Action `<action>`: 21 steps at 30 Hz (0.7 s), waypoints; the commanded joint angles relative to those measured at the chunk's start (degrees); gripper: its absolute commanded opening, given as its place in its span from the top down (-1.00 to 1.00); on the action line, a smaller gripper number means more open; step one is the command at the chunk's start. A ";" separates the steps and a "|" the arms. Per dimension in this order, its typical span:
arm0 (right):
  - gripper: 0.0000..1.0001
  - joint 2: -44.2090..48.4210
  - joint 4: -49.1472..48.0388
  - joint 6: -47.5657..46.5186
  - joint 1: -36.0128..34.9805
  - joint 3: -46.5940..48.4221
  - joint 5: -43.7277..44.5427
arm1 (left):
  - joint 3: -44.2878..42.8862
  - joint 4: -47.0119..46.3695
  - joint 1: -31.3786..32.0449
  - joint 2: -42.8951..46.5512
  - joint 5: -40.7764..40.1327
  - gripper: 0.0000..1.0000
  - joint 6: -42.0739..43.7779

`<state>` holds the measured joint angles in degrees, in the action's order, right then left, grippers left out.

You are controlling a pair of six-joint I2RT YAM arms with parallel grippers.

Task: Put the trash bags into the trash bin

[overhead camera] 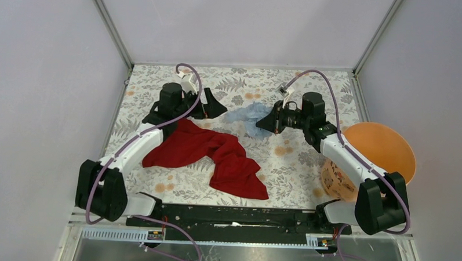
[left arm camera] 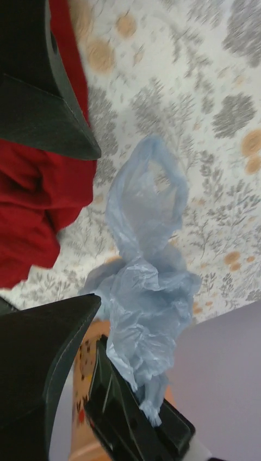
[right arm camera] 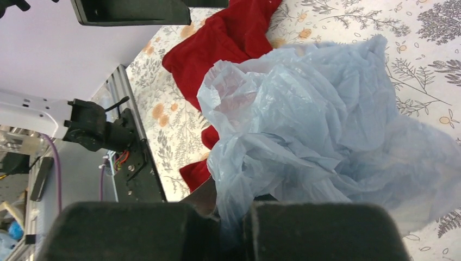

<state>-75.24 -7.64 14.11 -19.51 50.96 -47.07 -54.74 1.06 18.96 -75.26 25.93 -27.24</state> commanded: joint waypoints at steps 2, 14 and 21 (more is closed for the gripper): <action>1.00 0.96 -14.46 -3.55 -0.44 -0.78 -1.66 | 6.34 -9.51 -2.66 -0.91 7.85 -0.98 -25.82; 1.00 0.92 -19.26 -3.76 -0.51 -0.57 -9.37 | 16.64 -24.66 -5.77 -7.38 8.92 -0.97 -61.19; 1.00 0.30 -19.66 -4.09 -0.61 -0.95 -10.33 | 20.76 -33.12 -3.61 -6.47 1.58 -0.97 -72.28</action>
<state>-75.26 -24.38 10.96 -19.62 48.73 -55.20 -35.81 -22.85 14.17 -84.42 32.14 -89.80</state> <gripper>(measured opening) 0.018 0.987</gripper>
